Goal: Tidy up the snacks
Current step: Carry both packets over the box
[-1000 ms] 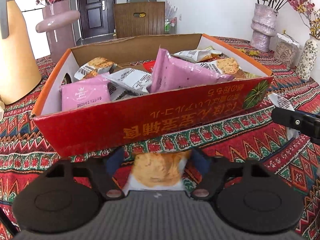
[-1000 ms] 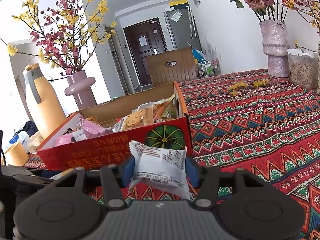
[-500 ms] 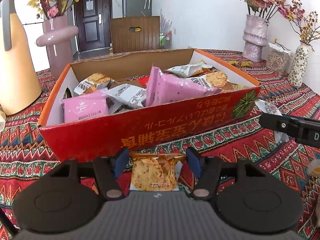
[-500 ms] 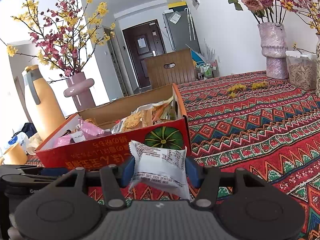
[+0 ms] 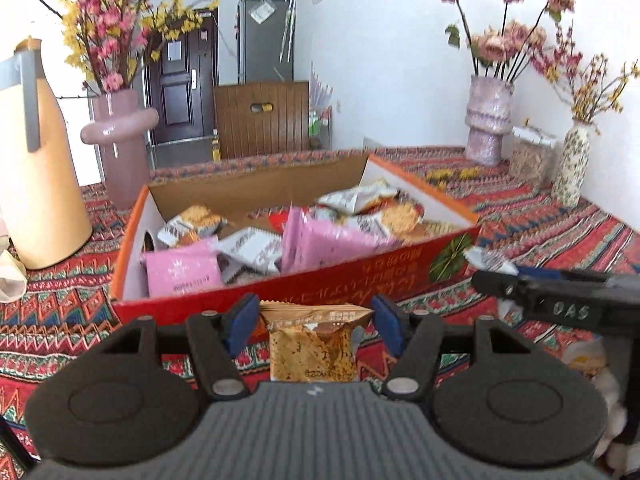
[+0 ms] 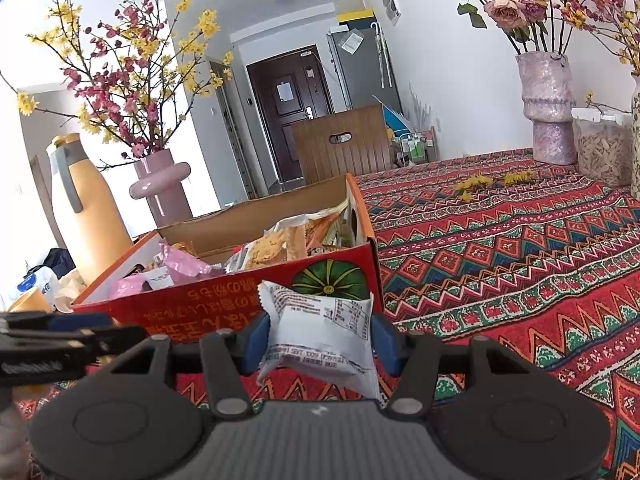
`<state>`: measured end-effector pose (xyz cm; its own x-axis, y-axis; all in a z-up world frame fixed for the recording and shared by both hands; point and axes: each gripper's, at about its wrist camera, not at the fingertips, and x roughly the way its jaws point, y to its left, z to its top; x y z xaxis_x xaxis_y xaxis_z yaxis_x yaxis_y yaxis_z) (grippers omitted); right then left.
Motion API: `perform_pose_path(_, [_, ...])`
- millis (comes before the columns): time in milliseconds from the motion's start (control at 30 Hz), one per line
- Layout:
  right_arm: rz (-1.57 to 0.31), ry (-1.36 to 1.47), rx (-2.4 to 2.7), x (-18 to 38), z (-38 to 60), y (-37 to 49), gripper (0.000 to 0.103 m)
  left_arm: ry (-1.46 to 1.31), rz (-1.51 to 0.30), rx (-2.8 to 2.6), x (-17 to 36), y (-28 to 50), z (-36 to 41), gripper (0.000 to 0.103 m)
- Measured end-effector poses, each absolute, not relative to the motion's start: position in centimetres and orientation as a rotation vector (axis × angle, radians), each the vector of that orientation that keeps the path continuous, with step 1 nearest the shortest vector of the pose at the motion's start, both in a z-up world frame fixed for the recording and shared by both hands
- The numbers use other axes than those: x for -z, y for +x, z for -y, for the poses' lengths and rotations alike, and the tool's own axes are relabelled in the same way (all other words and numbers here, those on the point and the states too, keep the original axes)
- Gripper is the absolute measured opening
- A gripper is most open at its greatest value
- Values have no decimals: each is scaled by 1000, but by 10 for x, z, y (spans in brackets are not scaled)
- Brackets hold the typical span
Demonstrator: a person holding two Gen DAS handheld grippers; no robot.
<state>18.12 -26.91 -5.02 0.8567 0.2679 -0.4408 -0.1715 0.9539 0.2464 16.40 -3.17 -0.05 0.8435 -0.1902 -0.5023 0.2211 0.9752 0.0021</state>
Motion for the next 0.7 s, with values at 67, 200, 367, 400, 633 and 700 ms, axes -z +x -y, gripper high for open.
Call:
perform_pose_path(67, [-484,195,-230,48,268,180,54,55,-502,218,-8,160,30,64])
perform_pose_path(200, [-465,177,-241,36,264,176,54,45,-453,207,-26,155,27,64])
perform_pose_path(367, [-400,148,-283,8,250,176,54,34,-409,168,-45,162,22,64])
perform_pose_path(400, [-386,139,-293,1,246,177,54,30,-405,157,-48,165,21,64])
perform_pose_path(633, [-307,75,-316,-39,219,209,54,-34,-386,61,-64,194,2,64])
perform_pose_path(700, [-311,64,-312,-42,212,223,54,-50,-384,22,-65,204,-4,64])
